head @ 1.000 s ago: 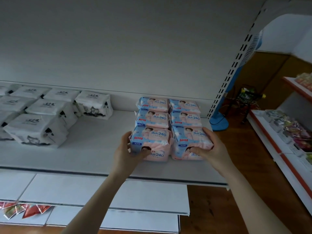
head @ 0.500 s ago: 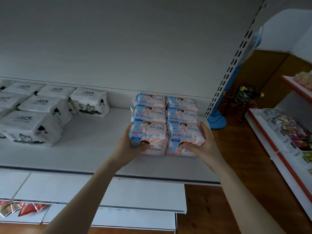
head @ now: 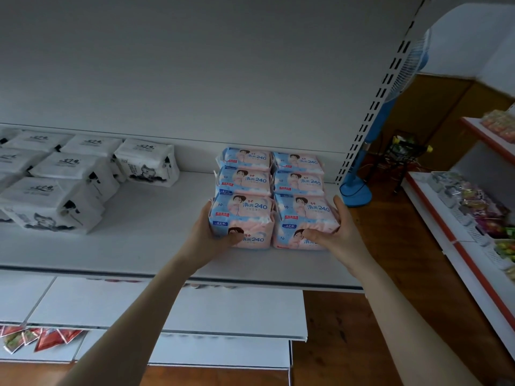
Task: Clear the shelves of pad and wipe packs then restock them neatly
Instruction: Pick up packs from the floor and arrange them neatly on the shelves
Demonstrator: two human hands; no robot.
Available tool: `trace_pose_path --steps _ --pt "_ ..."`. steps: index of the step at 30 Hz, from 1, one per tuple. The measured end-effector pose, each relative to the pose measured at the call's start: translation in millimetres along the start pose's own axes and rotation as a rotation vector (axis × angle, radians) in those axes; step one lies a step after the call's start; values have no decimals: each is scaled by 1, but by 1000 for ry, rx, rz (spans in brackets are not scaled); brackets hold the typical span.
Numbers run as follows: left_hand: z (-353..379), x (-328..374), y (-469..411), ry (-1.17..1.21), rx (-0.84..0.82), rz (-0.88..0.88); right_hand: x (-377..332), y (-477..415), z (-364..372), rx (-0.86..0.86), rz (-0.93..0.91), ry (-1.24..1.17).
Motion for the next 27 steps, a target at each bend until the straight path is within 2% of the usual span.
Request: trace_pose_path --steps 12,16,21,27 --pt "-1 2 9 -49 36 17 -8 7 -3 -27 -5 -4" --pt "-2 8 18 -95 73 20 -5 7 -8 32 47 -17" --pt "-3 12 26 -135 81 -10 -11 9 -5 18 11 -34" --pt "0 16 29 -164 87 -14 -15 9 -7 29 10 48"
Point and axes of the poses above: each hand's wrist, its own y-axis away from the middle knuckle, its own z-axis out of the palm, x = y × z, the point moved 3 cm from there along -y, towards the middle knuckle, and after that the axes turned 7 degrees about -z, right-handed, at the moved point
